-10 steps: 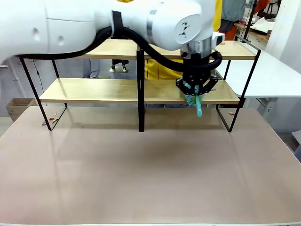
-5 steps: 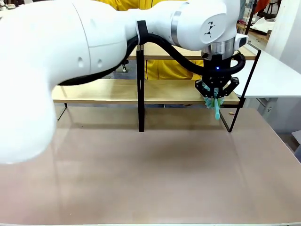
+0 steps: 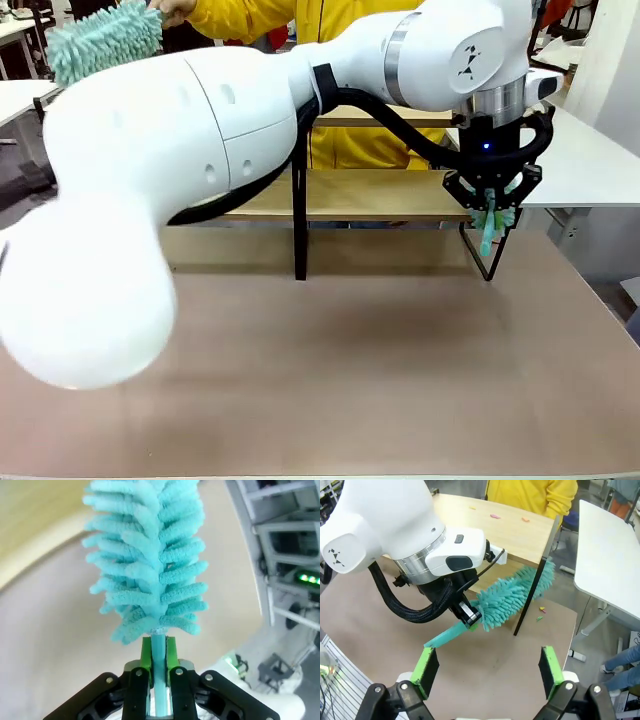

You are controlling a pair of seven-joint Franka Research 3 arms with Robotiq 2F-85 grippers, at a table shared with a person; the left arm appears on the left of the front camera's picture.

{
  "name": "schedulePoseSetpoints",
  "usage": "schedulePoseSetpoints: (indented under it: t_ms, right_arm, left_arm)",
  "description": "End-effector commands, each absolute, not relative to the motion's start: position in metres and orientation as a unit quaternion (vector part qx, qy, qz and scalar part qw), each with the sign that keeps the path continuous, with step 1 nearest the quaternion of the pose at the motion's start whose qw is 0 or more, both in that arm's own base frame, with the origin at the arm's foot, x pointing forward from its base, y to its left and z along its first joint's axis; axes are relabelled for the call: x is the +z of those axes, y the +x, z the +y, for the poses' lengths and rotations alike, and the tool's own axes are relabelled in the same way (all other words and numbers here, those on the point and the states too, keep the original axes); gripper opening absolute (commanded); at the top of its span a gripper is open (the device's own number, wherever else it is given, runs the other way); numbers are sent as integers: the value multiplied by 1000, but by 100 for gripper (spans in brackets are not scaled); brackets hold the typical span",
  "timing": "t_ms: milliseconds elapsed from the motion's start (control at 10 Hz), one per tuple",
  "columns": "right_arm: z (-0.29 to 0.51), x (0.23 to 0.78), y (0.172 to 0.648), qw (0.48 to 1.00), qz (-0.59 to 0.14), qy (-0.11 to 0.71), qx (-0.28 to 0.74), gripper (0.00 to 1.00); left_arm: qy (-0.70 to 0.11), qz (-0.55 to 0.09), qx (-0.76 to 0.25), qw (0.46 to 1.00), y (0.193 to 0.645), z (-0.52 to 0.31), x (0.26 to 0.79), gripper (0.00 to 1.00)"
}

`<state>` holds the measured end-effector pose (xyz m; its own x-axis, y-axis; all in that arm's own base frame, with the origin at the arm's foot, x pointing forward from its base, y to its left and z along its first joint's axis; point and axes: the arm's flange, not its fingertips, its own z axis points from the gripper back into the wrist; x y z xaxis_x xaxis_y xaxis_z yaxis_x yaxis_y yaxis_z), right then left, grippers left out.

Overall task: Clean the shelves.
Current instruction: Clean another randomly selected level of the Shelf with the Duster.

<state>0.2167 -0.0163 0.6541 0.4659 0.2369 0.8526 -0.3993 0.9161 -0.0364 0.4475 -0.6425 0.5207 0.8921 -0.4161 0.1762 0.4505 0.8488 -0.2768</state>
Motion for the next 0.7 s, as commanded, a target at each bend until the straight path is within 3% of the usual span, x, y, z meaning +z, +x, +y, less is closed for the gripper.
schedulePoseSetpoints:
  t_ms: [0,300,600]
  right_arm:
    - [-17,653,217,850,-482,87,192,100]
    - [-17,653,217,850,-482,87,192,100]
    - [-17,653,217,850,-482,87,192,100]
  left_arm:
    - [-188,-50,-278,941,473,-665,535,13]
    - [-236,-88,-267,930,474,-646,545,13]
    - [-218,-50,-275,935,454,-617,551,13]
